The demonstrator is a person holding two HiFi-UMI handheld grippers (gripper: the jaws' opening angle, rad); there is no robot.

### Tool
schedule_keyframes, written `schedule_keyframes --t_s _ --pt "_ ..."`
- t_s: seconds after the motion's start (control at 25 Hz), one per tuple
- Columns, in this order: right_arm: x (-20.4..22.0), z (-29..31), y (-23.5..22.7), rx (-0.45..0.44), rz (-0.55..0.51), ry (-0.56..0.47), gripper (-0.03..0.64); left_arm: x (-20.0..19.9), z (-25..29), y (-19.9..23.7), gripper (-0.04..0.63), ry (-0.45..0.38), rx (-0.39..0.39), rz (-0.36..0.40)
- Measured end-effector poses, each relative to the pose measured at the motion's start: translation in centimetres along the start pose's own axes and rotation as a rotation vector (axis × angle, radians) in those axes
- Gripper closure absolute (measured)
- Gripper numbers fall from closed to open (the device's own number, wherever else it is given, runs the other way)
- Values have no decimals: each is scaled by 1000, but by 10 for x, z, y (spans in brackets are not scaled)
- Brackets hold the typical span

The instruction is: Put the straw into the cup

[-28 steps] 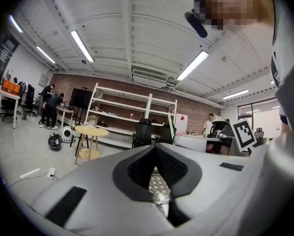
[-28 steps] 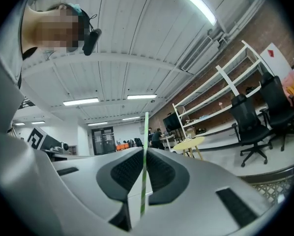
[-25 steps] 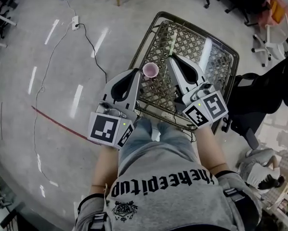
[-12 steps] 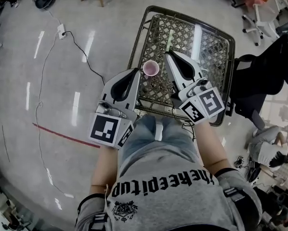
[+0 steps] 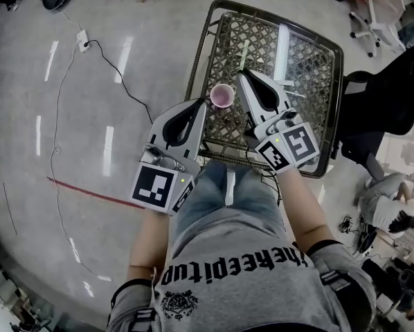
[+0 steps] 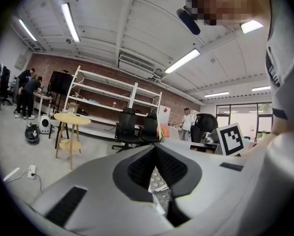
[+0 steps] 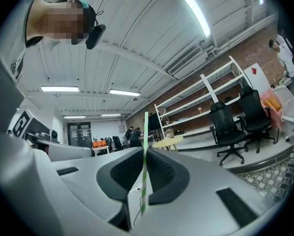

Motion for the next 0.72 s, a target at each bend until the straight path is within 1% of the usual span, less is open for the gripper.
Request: schedule_keyframes --t_s 0.36,0.52,0.72 --pt "39 17 -20 53 15 22 569 17 11 11 563 57 41 -7" --pt "52 22 -28 78 14 26 569 23 16 13 563 41 37 -11" --pt "72 28 -39 92 7 54 569 33 21 15 563 64 37 -29"
Point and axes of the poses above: the fingertips, and each gripper's own axes: z forward along the fingers, y to its left, x out of its underside, the point moved 9 cm from there along -z, backward along the fingers, and after that the axes turned 7 degrees about z, right-handed, at the moved point
